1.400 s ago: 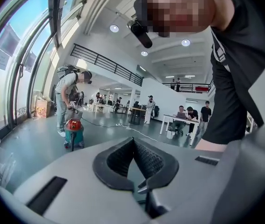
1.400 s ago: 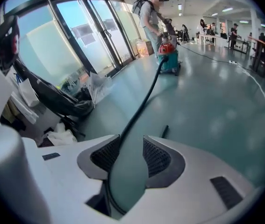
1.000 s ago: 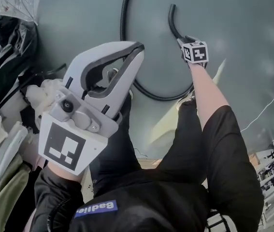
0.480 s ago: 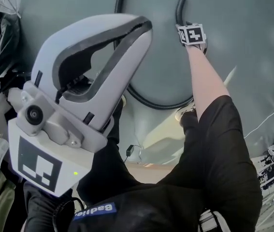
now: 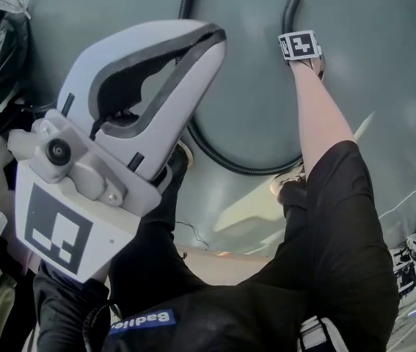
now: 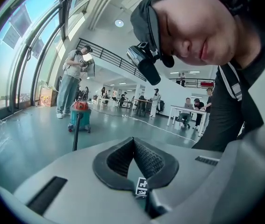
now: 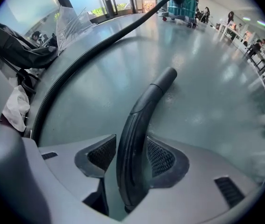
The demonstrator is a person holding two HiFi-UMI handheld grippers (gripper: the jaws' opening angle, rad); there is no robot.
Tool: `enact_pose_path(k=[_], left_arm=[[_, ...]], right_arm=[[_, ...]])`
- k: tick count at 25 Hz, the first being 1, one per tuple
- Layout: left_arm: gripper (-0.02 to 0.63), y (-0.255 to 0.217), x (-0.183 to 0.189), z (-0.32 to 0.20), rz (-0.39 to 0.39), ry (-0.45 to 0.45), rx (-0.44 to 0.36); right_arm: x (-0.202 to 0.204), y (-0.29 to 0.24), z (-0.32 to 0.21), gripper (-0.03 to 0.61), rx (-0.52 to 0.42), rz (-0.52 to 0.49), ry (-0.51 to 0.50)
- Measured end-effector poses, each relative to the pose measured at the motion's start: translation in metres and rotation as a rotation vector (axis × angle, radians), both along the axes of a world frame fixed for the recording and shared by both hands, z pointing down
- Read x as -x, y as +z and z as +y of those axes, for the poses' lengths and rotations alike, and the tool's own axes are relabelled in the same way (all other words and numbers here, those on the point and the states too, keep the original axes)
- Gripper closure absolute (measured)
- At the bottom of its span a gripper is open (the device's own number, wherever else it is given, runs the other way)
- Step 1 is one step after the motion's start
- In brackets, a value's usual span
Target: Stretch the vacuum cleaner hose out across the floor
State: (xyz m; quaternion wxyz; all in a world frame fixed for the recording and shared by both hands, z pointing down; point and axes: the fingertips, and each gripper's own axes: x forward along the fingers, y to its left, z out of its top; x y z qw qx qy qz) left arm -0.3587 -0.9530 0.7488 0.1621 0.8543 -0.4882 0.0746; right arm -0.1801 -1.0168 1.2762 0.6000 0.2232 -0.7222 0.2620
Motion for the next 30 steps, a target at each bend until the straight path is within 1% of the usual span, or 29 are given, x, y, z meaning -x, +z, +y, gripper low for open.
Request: enact_pose_path(k=[2,4,6,8,10,12,15,17,21,24,27,30], left_arm=[[0.604,0.015,0.000,-0.001,0.008,-0.006,0.034],[0.604,0.023,0.000,0.000,0.011,-0.006,0.055],[0.604,0.027,0.000,0.003,0.006,0.004,0.069],[0.604,0.030,0.003,0.004,0.002,0.006,0.078],[0.604,0.034,0.005,0.005,-0.001,0.000,0.090],[0.604,0.034,0.005,0.005,-0.005,-0.009,0.100],[0.604,0.013,-0.003,0.005,0.009,-0.033,0.116],[0.604,-0.015,-0.010,0.005,0.022,-0.045,0.117],[0.604,-0.095,-0.026,0.005,0.039,-0.062,0.089],[0.604,-0.161,-0.034,0.013,0.041,-0.058,0.059],[0.604,-0.229,-0.025,0.024,0.049,-0.057,0.014],[0.604,-0.293,-0.002,0.047,0.073,-0.082,-0.009]], right_arm=[[-0.004,0.013,0.004,0.388,0.014,0.021,-0.010],[-0.008,0.018,0.003,0.388,0.001,0.033,-0.021],[-0.014,0.016,0.002,0.388,-0.010,0.034,-0.024],[-0.016,0.011,0.004,0.397,0.007,0.019,-0.021],[-0.014,-0.004,0.006,0.402,0.011,-0.011,-0.019],[-0.010,-0.030,0.007,0.403,-0.016,-0.057,-0.012],[-0.006,-0.086,0.007,0.405,-0.062,-0.141,0.016],[-0.005,-0.133,0.005,0.405,-0.092,-0.204,0.043],[-0.001,-0.248,0.004,0.407,-0.168,-0.346,0.084],[-0.008,-0.335,0.014,0.407,-0.213,-0.412,0.112],[-0.011,-0.419,0.022,0.408,-0.263,-0.446,0.158],[-0.015,-0.505,0.039,0.408,-0.296,-0.460,0.226]])
